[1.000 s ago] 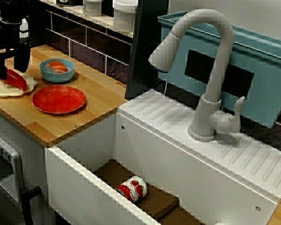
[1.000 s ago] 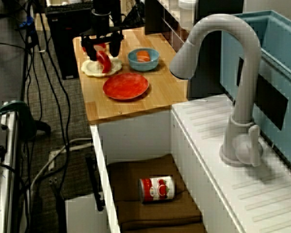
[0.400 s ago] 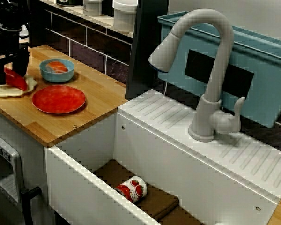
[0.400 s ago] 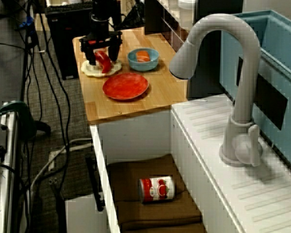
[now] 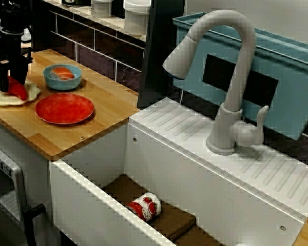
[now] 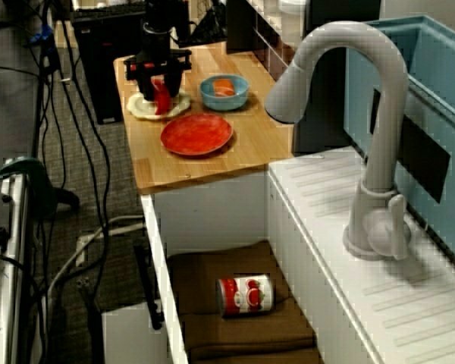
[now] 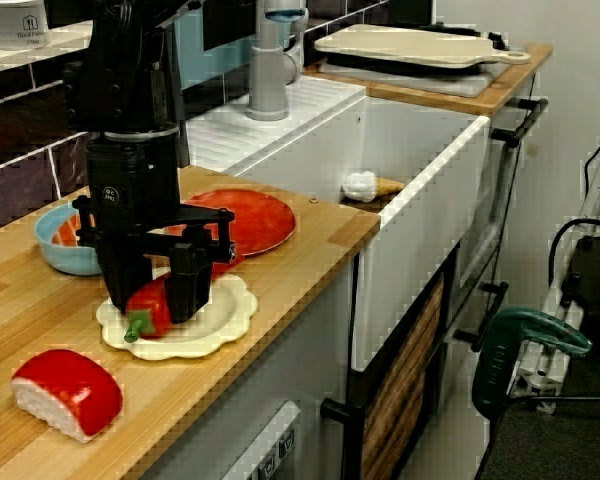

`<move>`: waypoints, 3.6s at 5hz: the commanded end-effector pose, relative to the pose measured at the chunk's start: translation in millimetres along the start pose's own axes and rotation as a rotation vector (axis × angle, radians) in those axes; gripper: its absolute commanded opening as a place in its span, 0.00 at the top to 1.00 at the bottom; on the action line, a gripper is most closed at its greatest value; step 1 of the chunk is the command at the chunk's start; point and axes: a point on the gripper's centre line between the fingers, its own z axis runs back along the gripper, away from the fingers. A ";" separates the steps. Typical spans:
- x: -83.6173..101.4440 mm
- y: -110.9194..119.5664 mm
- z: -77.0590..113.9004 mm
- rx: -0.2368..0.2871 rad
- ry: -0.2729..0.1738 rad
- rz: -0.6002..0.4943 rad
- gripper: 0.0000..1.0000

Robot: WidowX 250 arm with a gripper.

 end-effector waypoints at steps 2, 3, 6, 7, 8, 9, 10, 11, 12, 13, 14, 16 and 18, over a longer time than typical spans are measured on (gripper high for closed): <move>-2.3 11.9 38.1 -0.089 -0.003 -0.076 1.00; -10.0 13.5 42.4 -0.127 -0.022 -0.120 1.00; -46.2 11.1 49.9 -0.162 -0.050 -0.197 1.00; -65.2 10.3 51.0 -0.166 -0.058 -0.235 1.00; -84.5 8.8 48.7 -0.158 -0.063 -0.253 1.00; -97.4 4.5 47.8 -0.151 -0.068 -0.255 1.00; -104.6 0.6 43.7 -0.161 -0.075 -0.251 1.00; -111.6 -2.7 31.5 -0.133 -0.100 -0.228 1.00; -110.9 -5.1 22.3 -0.095 -0.114 -0.226 0.00; -105.6 -7.2 21.7 -0.080 -0.110 -0.226 0.00; -94.6 -10.6 25.1 -0.065 -0.100 -0.206 0.00; -69.8 -9.3 41.2 -0.057 -0.079 -0.208 0.00; -51.1 -1.8 51.3 -0.062 -0.043 -0.215 0.00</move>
